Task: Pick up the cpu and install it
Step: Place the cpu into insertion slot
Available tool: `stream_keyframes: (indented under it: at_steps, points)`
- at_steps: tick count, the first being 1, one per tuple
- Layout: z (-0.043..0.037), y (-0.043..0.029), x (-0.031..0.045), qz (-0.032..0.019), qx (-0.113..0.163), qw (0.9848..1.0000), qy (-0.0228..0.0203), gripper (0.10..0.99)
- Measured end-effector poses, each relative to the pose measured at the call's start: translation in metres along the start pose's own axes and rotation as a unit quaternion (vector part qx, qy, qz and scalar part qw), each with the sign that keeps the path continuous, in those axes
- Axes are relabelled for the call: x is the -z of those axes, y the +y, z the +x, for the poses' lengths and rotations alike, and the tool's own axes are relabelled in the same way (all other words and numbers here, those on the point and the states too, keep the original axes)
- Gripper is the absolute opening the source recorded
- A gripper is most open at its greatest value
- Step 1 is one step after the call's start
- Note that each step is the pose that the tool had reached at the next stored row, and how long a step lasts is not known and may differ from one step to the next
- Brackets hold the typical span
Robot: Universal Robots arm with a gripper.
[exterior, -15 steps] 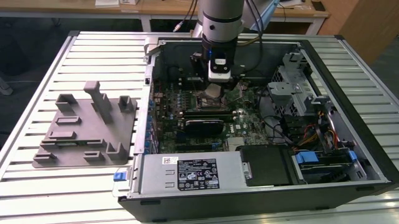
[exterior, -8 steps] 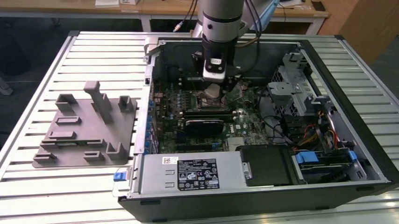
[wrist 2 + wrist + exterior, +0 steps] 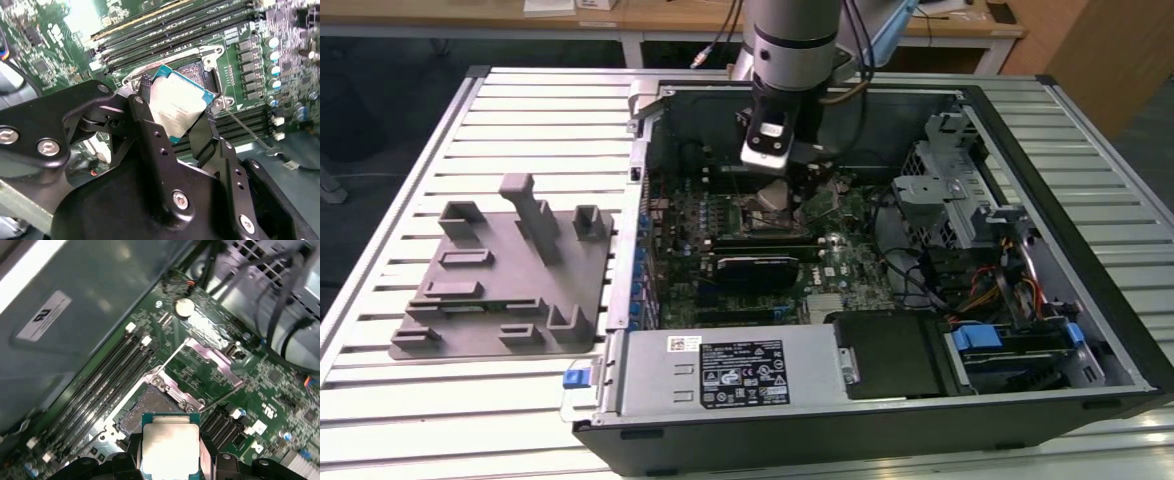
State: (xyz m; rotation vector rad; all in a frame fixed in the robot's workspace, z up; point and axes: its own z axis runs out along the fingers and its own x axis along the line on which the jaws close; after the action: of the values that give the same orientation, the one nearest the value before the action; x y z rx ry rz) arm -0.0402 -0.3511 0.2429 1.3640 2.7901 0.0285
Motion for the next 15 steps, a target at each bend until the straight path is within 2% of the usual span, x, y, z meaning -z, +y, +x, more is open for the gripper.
stream_keyframes:
  at_steps: [4, 8, 12, 15]
  points:
    - [0.0000, 0.0000, -0.0003, 0.0008, -0.036, 0.9993, -0.0011, 0.541]
    - [0.0000, 0.0000, -0.0005, 0.0017, -0.073, 0.9973, -0.0024, 0.541]
    - [0.0000, 0.0000, -0.0008, 0.0026, -0.109, 0.9941, -0.0035, 0.541]
    - [0.0000, 0.0000, -0.0011, 0.0032, -0.136, 0.9906, -0.0044, 0.541]
